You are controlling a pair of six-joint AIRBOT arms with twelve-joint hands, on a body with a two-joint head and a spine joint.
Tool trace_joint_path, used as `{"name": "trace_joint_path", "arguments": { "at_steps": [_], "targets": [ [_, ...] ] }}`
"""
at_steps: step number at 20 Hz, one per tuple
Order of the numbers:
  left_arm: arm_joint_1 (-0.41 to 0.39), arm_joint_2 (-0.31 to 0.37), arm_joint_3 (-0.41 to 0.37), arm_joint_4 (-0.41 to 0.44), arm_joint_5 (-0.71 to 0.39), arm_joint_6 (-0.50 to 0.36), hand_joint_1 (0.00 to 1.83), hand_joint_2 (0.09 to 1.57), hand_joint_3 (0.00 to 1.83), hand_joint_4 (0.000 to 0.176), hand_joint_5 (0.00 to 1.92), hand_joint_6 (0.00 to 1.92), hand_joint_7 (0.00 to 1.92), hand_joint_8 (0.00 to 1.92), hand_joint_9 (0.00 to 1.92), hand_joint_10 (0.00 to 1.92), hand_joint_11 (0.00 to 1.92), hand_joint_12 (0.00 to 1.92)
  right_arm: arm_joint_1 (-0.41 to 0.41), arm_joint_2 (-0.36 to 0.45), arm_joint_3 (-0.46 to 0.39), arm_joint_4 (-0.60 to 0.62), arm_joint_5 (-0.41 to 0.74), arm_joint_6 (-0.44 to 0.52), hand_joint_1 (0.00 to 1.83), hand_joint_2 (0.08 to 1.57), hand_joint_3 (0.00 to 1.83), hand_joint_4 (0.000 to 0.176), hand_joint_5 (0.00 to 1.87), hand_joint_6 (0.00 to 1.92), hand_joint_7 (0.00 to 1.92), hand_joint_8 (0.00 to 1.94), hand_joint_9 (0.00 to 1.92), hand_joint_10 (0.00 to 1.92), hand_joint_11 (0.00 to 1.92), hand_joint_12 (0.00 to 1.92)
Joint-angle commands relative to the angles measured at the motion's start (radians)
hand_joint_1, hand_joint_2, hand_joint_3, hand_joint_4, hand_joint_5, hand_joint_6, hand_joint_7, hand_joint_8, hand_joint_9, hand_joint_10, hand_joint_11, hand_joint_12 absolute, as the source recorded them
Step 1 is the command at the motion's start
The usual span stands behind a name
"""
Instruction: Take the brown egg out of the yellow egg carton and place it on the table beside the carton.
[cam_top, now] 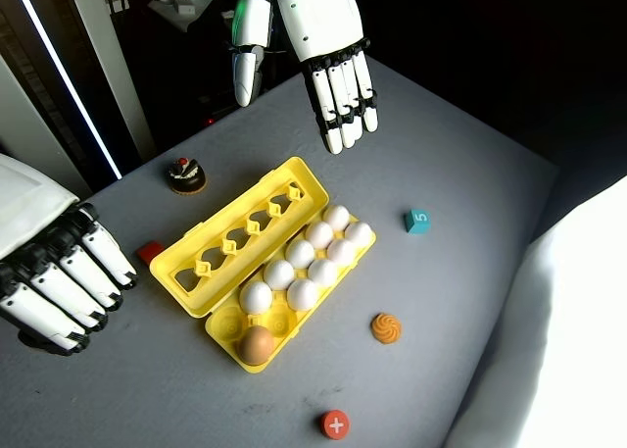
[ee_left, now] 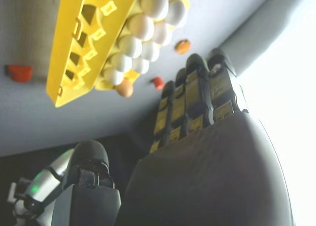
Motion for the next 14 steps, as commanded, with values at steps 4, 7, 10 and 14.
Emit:
{"name": "trace_joint_path", "arguments": {
  "at_steps": [4, 7, 10, 14],
  "targets": [
    [-0.012, 0.004, -0.003, 0.064, -0.036, 0.003, 0.0, 1.11, 0.05, 0.0, 0.0, 0.0, 0.0, 0.0, 0.0, 0.0, 0.0, 0.0, 0.018, -0.028, 0.053, -0.051, 0.061, -0.021, 0.43, 1.1, 0.02, 0.0, 0.0, 0.0, 0.0, 0.0, 0.0, 0.0, 0.0, 0.0],
    [-0.012, 0.004, -0.003, 0.064, -0.036, 0.003, 0.0, 1.12, 0.05, 0.0, 0.0, 0.0, 0.0, 0.0, 0.0, 0.0, 0.0, 0.0, 0.03, -0.074, 0.114, -0.051, 0.059, -0.035, 0.52, 1.1, 0.01, 0.0, 0.0, 0.0, 0.0, 0.0, 0.0, 0.0, 0.01, 0.0],
    [-0.009, 0.004, -0.002, 0.064, -0.036, 0.003, 0.0, 1.12, 0.05, 0.0, 0.0, 0.0, 0.0, 0.0, 0.0, 0.0, 0.0, 0.0, 0.032, -0.152, 0.208, -0.051, 0.047, -0.044, 0.8, 0.97, 0.0, 0.038, 0.05, 0.02, 0.0, 0.0, 0.0, 0.0, 0.0, 0.0],
    [-0.009, 0.004, -0.002, 0.064, -0.036, 0.003, 0.0, 1.13, 0.04, 0.0, 0.01, 0.0, 0.0, 0.0, 0.0, 0.0, 0.0, 0.0, 0.039, -0.239, 0.313, -0.051, -0.013, 0.012, 0.95, 0.89, 0.0, 0.111, 0.13, 0.02, 0.0, 0.0, 0.0, 0.0, 0.0, 0.0]
  ]
}}
